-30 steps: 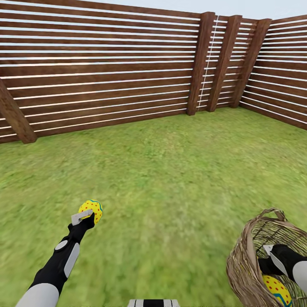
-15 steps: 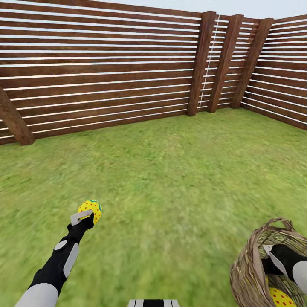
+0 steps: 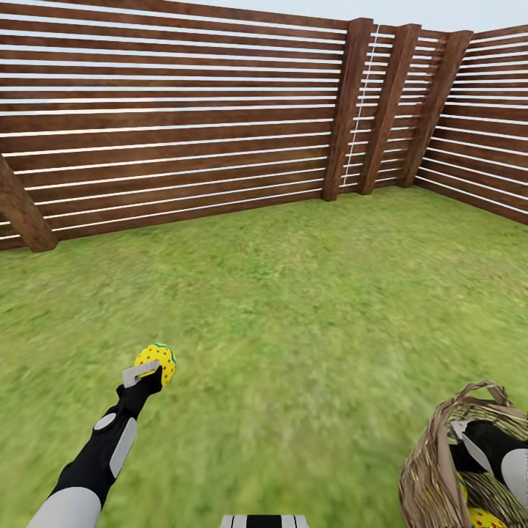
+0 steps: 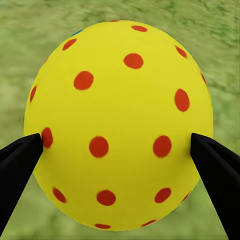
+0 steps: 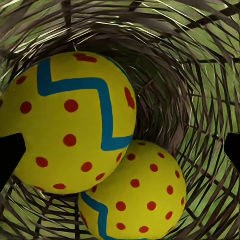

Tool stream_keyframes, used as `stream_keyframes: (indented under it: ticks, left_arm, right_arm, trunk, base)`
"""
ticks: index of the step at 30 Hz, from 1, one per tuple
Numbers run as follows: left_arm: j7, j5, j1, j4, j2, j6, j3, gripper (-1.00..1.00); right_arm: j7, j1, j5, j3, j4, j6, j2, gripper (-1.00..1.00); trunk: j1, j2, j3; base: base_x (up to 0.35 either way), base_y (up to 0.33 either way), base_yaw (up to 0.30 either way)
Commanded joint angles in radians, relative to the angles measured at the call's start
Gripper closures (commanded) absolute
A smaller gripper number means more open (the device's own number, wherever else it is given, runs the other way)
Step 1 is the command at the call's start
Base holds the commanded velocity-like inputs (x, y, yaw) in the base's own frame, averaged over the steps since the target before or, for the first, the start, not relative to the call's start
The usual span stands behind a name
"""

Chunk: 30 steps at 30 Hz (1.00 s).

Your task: Take the three Easter eggs out of the wicker basket on the lawn in the garden, then place them on the lawn next to a single tree (choose any tree) so that all three eggs are next to the same tree and none are left in the basket.

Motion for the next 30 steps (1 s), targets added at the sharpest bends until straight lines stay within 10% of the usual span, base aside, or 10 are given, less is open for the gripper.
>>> stream_keyframes:
  ticks: [1, 19, 30]
  left_arm:
    - [-0.008, 0.01, -0.001, 0.001, -0.001, -0.001, 0.002, 1.0]
    - [-0.008, 0.01, -0.001, 0.002, -0.009, -0.001, 0.002, 1.0]
    - [-0.008, 0.009, -0.001, 0.013, -0.016, -0.001, 0.002, 1.0]
  right_arm:
    - [0.003, 0.0, -0.007, 0.009, -0.002, 0.006, 0.001, -1.0]
    - [0.001, 0.0, -0.003, 0.007, -0.017, 0.008, 0.05, -1.0]
    - [0.001, 0.0, -0.003, 0.004, -0.017, 0.008, 0.049, -1.0]
  trunk:
    - [0.0, 0.0, -0.001]
    - [0.0, 0.0, -0.001]
    - [0.005, -0.003, -0.043]
  base:
    - [0.0, 0.0, 0.0]
    - [0.0, 0.0, 0.0]
    - [0.0, 0.0, 0.0]
